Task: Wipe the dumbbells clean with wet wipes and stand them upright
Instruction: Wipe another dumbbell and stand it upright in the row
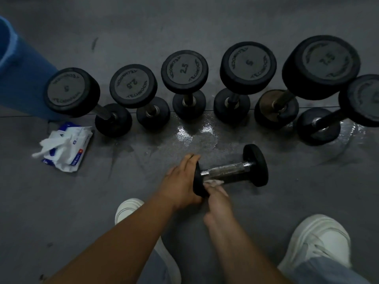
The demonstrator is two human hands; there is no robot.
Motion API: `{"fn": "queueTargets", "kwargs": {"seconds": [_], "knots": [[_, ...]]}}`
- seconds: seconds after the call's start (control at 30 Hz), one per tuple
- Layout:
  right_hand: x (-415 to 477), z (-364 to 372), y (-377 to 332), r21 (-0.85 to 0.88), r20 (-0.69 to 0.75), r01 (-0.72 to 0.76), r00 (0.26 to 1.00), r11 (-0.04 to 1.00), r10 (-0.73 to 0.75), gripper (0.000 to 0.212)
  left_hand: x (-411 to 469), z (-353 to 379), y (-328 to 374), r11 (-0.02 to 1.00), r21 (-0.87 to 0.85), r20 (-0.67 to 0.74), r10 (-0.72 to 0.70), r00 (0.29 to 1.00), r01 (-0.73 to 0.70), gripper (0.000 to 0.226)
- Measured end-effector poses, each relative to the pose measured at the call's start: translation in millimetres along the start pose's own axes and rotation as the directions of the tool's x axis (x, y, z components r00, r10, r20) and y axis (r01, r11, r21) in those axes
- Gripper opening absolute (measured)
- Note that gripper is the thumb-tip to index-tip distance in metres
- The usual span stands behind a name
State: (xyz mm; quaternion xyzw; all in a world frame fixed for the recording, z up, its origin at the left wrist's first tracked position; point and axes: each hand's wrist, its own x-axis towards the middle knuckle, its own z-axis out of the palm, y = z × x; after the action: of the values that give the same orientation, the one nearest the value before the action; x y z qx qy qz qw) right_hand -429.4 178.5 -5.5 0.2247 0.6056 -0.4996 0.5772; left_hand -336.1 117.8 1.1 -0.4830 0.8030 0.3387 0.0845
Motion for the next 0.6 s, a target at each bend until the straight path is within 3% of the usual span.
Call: {"fn": "queueTargets", "kwargs": {"seconds": [0.2, 0.27, 0.33, 0.37, 0.4, 0.43, 0.47, 0.53, 0.6], "knots": [[2.0, 7.4, -12.3, -0.104, -0.076, -0.034, 0.997, 0.994, 0.026, 0.015, 2.1, -2.6, 1.5, 1.000, 0.022, -0.002, -0.007, 1.000, 0.007, 0.118], [-11.7, -1.4, -12.3, -0.174, -0.045, 0.086, 0.994, 0.981, -0.095, 0.013, 2.2, -3.3, 1.8, 1.000, 0.024, 0.006, -0.002, 1.000, 0.002, 0.118], [-21.0, -8.5, -17.7, -0.316, 0.088, 0.374, 0.927, 0.872, -0.365, 0.015, 1.2, -0.3, 1.1, 1.000, 0.023, 0.006, -0.003, 1.000, 0.003, 0.119], [-17.1, -6.7, -23.7, -0.504, 0.187, 0.550, 0.823, 0.667, -0.537, 0.014, 0.9, 0.9, 0.7, 1.000, 0.029, 0.001, 0.000, 1.000, 0.000, 0.120], [-7.1, -2.2, -29.3, -0.699, 0.329, 0.639, 0.686, 0.321, -0.649, 0.013, 0.6, 1.4, 0.7, 1.000, 0.031, 0.001, 0.000, 1.000, 0.000, 0.120], [0.8, 2.2, -33.7, -0.793, 0.473, 0.608, 0.575, -0.039, -0.667, 0.012, 0.8, 0.9, 0.9, 1.000, 0.025, 0.003, -0.006, 1.000, 0.006, 0.120], [6.4, 2.2, -35.0, -0.802, 0.567, 0.528, 0.523, -0.280, -0.637, 0.010, 1.6, -0.2, 0.7, 1.000, 0.017, 0.005, -0.012, 1.000, 0.012, 0.119], [6.5, -10.3, -31.5, -0.728, 0.685, 0.457, 0.449, -0.511, -0.574, 0.022, 1.6, -1.8, 1.3, 1.000, 0.023, 0.019, -0.014, 1.000, 0.014, 0.119], [4.6, -29.4, -27.5, -0.660, 0.751, 0.437, 0.414, -0.612, -0.515, 0.041, 1.0, 0.0, 0.4, 0.999, 0.035, 0.020, -0.015, 1.000, 0.014, 0.120]]}}
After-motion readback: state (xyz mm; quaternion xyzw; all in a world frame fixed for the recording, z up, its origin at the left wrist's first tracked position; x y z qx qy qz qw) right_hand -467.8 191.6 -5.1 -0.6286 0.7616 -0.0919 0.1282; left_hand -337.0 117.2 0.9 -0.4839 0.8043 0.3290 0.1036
